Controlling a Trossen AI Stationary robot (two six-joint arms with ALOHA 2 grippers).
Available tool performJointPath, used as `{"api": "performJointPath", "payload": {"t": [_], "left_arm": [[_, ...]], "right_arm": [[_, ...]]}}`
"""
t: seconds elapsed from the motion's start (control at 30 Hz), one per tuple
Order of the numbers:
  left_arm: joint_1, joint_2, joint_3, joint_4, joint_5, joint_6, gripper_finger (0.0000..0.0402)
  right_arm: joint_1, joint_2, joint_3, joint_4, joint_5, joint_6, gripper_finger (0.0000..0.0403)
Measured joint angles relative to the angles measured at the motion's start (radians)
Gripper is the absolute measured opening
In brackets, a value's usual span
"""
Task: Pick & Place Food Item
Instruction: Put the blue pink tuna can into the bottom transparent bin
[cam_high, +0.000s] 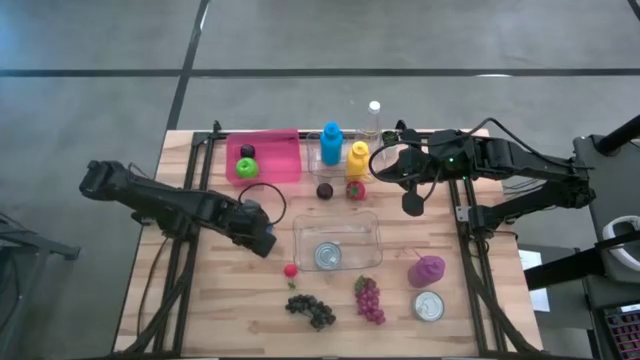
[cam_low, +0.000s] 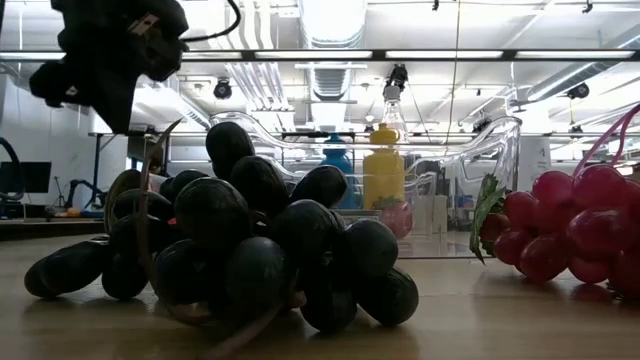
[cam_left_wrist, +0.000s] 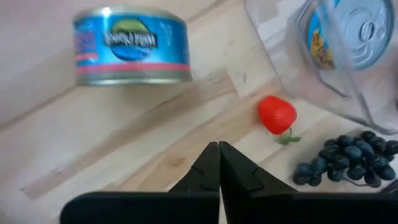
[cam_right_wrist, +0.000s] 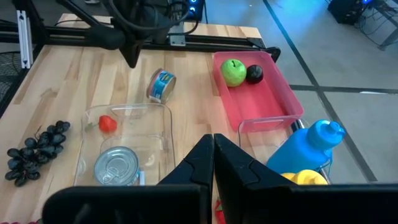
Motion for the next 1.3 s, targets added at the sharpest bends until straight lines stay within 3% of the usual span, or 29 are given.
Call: {"api": "performJointPath", "payload": {"t": [0.33, 0.5, 0.77, 0.97, 1.3], "left_arm": [[0.002, 0.0, 0.069, -0.042, -0.036, -0.121, 0.0001], [0.019, 0.0, 0.095, -0.078, -0.037, -0.11, 0.0001], [0.086, -0.005, 0.141, -0.106, -0.039, 0.305, 0.0001], [0.114, -0.004, 0.141, -0.109, -0.028, 0.457, 0.0009], [0.178, -0.003, 0.123, -0.149, 0.041, 0.603, 0.0117]], "right_arm": [[0.0, 0.0, 0.0, 0.0, 0.0, 0.0, 0.0008], [0.0, 0.0, 0.0, 0.0, 0.0, 0.0, 0.0008], [0.0, 0.0, 0.0, 0.0, 0.0, -0.004, 0.0008], [0.0, 0.0, 0.0, -0.002, 0.0, -0.004, 0.0008], [0.0, 0.0, 0.0, -0.01, -0.001, 0.038, 0.0008]]}}
